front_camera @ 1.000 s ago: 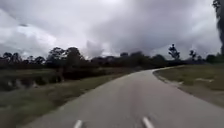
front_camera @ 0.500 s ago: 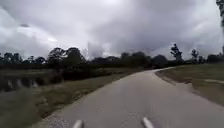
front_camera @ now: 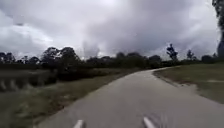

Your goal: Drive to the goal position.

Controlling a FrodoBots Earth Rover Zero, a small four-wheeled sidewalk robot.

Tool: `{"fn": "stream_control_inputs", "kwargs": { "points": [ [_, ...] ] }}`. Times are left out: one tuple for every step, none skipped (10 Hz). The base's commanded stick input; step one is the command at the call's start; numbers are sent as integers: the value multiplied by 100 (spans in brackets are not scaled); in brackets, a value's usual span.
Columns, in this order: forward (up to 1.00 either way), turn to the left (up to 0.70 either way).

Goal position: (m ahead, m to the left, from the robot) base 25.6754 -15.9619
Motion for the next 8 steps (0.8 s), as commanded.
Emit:
{"fn": "stream_control_inputs", "kwargs": {
  "points": [
    [85,0],
    [85,0],
    [85,-2],
    [85,-9],
    [85,-27],
    [85,-34],
    [85,0],
    [85,0]
  ]
}}
